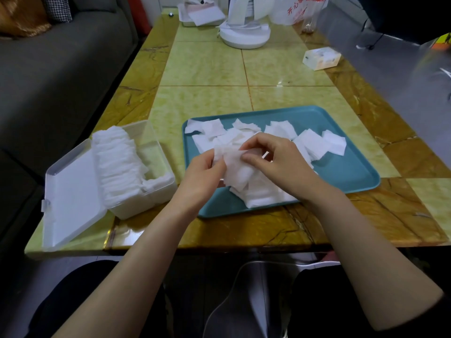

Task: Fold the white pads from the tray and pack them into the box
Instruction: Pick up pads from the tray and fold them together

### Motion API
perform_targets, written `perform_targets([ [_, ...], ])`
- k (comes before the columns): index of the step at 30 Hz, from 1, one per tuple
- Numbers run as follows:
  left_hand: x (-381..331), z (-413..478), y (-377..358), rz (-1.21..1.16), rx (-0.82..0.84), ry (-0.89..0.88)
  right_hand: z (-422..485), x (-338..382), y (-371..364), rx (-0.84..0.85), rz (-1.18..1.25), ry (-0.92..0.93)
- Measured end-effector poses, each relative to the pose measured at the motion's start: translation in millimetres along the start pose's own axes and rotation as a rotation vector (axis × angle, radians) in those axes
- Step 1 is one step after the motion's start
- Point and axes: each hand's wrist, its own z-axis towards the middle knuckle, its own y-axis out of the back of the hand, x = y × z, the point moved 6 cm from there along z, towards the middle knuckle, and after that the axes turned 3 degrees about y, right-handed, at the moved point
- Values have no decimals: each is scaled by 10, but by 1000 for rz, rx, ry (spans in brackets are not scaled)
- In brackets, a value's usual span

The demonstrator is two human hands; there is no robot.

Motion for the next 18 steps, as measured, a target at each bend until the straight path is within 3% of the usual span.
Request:
perform_targets([
  [9,-66,-52,-71,-124,36,73,-8,-145,-6,-153,-35,-99],
  [12,-83,-63,-64,-30,62,17,-16,-134,-30,-144,-2,-112],
  [15,-83,-53,5,128,-37,-66,-15,-98,14,-142,-13,-79],
  [18,-99,-41,91,124,-133,-61,-22,-106,167,-133,-43,-64],
])
